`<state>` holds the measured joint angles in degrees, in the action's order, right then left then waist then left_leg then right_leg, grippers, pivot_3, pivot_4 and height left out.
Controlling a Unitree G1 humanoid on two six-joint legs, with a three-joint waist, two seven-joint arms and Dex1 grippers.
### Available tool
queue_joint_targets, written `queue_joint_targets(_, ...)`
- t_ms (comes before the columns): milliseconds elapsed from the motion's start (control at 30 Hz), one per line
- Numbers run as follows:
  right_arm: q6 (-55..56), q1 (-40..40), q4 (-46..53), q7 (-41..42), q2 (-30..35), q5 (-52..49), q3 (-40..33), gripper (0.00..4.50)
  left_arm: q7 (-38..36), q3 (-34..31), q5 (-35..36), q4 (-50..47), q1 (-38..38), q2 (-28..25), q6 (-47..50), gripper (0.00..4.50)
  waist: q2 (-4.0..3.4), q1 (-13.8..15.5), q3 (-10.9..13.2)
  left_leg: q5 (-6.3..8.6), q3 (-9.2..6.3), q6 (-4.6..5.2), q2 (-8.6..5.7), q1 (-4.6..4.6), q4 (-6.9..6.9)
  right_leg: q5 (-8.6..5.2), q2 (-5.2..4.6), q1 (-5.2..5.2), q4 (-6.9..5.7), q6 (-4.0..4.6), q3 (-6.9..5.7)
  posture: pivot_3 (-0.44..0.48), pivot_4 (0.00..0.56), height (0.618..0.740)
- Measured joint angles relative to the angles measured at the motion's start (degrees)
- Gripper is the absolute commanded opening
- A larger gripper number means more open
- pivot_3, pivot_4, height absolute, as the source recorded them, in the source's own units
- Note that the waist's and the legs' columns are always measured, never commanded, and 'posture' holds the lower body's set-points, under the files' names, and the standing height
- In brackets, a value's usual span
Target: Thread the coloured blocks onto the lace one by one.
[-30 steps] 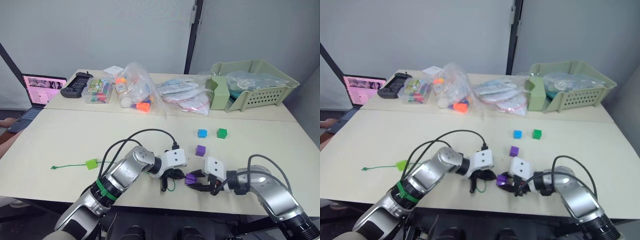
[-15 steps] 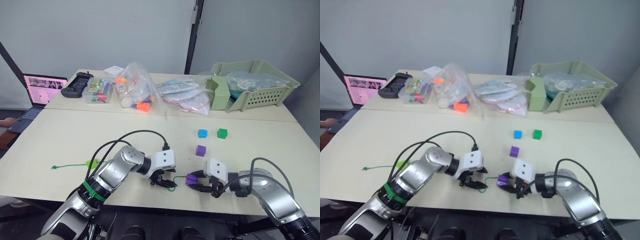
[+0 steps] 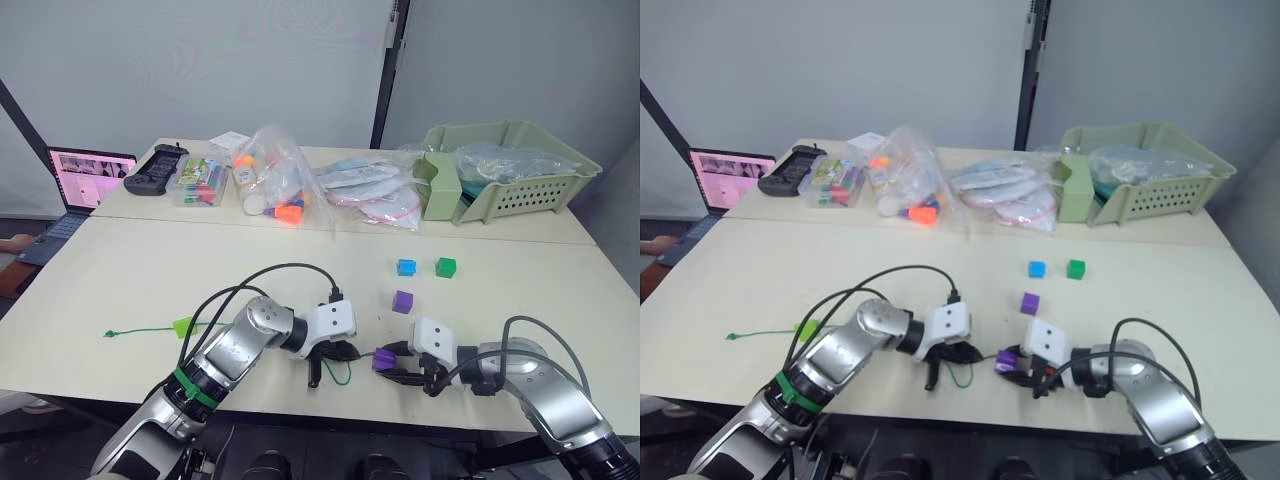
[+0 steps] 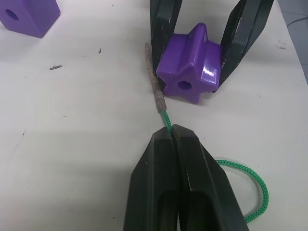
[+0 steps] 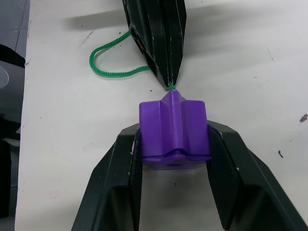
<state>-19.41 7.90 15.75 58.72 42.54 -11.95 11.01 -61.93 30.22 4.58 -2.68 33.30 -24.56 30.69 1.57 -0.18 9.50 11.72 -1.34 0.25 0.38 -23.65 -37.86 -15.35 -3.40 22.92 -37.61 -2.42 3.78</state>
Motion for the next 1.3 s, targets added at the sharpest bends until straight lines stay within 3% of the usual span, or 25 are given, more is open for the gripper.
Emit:
queue_joint_targets(600, -1.68, -0.15, 1.31, -0.16, 0.39, 0.08, -0.05, 1.35, 0.37, 2.41, -2.53, 3.07, 2.09, 4.08, -3.00, 0.00, 0.00, 0.03, 0.00, 0.00, 0.00, 0.00, -0.01, -0.01, 0.00, 0.00, 0.00, -0.01, 0.02, -0.01, 0.00, 0.000, 0.150, 0.740)
queue_joint_targets(767, -1.58, -0.19, 1.34, -0.06, 0.41, 0.03, -0.05, 1.35, -0.78, 2.15, -2.23, 1.12, 1.78, 0.70, -2.96, 0.00, 0.00, -0.21, 0.00, 0.00, 0.00, 0.00, 0.00, -0.01, 0.00, 0.00, 0.01, 0.02, 0.00, -0.01, 0.00, 0.000, 0.150, 0.740)
queue_joint_targets(967, -1.08, -0.35, 1.37, 0.28, 1.14, -0.04, -0.08, 1.35, -6.36, -0.94, -0.91, -2.38, 0.81, -9.96, -3.07, 0.00, 0.00, -0.49, 0.00, 0.00, -0.01, 0.00, 0.03, -0.02, 0.02, 0.00, 0.02, 0.05, 0.00, 0.00, 0.00, 0.000, 0.150, 0.740)
queue_joint_targets(1233, -0.86, -0.27, 1.24, 0.69, 1.43, -0.01, -0.09, 1.35, -8.98, -1.95, -0.12, -4.07, -1.06, -13.31, -4.98, 0.00, 0.00, -0.43, 0.00, 0.00, 0.01, 0.00, 0.03, -0.05, 0.02, 0.00, 0.02, 0.07, 0.00, -0.01, 0.00, 0.000, 0.150, 0.740)
queue_joint_targets(1300, -0.86, -0.25, 1.16, 0.73, 1.43, 0.00, -0.09, 1.35, -8.73, -1.89, -1.20, -3.43, -1.10, -13.56, -7.22, 0.58, 0.00, -0.39, 0.00, 0.00, 0.01, 0.00, 0.03, -0.04, 0.02, 0.00, 0.02, 0.07, 0.01, -0.01, 0.00, 0.000, 0.150, 0.740)
